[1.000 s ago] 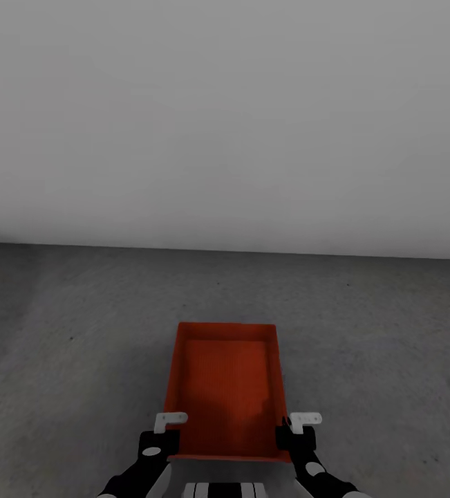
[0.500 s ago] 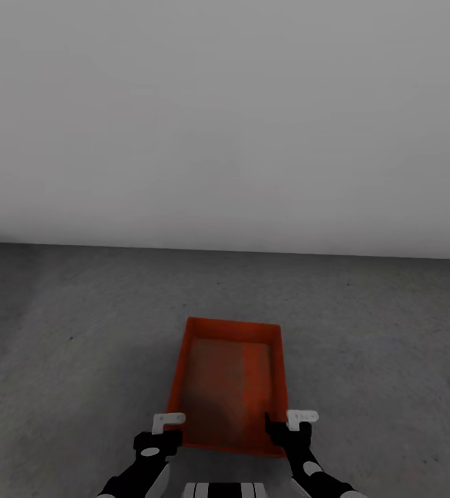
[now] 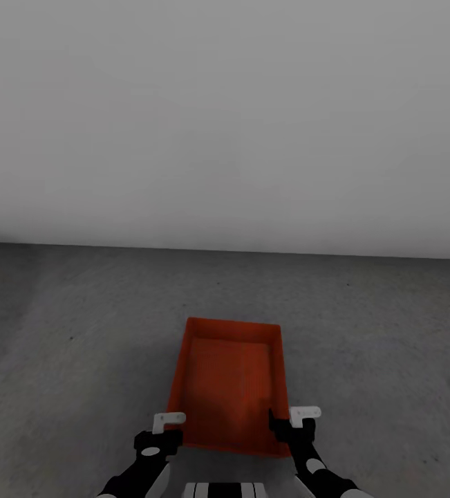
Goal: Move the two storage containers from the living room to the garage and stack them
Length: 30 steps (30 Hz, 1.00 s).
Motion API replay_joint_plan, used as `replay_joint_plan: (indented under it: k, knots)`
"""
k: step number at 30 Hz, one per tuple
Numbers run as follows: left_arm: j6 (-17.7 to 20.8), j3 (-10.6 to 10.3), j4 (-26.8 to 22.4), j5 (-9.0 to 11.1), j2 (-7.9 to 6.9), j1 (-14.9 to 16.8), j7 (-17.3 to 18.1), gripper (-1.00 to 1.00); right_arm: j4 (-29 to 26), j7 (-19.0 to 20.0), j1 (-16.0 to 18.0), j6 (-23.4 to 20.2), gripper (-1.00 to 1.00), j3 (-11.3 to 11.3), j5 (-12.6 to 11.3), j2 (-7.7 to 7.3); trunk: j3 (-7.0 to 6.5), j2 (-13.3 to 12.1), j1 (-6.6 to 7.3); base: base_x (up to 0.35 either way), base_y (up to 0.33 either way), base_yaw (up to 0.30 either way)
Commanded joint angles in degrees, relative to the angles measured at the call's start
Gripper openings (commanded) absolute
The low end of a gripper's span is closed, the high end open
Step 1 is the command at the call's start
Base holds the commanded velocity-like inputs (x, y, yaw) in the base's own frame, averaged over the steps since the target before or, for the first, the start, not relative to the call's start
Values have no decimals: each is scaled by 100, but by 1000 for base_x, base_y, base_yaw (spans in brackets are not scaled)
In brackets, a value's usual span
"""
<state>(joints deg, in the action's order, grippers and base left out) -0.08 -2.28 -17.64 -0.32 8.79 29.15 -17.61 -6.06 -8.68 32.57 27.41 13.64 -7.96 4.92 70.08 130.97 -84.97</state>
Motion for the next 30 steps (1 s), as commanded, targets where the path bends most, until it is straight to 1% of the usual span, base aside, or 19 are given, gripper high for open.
replay_joint_plan:
  k: [1,2,30]
  knots:
    - [-1,-23,3,-3,-1,1,-32,100,6,-19,3,21,100,51,-55,0,4,1,1,0,0,0]
    - [-1,-22,4,-3,-1,1,-32,100,7,-17,3,20,100,51,-53,0,4,1,1,0,0,0]
    - [-1,-18,6,-4,-1,1,-32,100,31,-35,3,28,100,56,-55,9,-499,-1122,616,0,0,0]
